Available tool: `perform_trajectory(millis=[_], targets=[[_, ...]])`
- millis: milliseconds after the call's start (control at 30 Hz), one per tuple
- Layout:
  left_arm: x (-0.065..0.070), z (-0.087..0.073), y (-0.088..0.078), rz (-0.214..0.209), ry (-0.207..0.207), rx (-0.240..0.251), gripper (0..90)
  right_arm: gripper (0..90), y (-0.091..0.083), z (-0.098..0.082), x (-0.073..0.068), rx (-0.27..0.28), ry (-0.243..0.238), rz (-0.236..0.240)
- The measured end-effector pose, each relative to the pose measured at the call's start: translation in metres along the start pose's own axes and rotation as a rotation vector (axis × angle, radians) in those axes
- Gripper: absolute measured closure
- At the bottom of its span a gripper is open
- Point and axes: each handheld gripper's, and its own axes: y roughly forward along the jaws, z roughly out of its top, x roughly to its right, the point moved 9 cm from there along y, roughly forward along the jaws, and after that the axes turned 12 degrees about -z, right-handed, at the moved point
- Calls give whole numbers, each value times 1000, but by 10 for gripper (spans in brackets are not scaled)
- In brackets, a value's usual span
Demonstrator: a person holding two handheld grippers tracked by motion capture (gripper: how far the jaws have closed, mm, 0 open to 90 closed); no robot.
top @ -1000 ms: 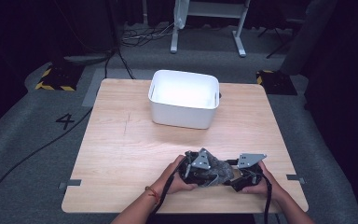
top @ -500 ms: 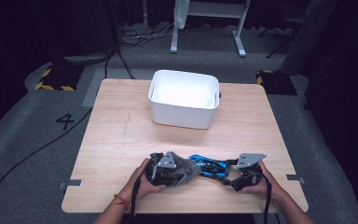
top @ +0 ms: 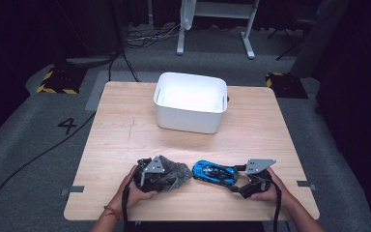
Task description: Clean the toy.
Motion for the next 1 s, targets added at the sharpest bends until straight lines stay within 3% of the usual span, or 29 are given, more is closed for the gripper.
perform_trajectory(millis=[100,367,467,1000], targets=[[-1,-2,4,-4,-2,10,663,185,-2,8,-2,26,-1,-8],[1,-2,5,19,20,5,650,179,12,8,-2,6,-21,-38],[1,-2,6,25,24,8,650,157,16,9,-3,-1,-21,-25],[1,-2,6,24,23,17,649,245,17,12,-6,-1,-25,24]])
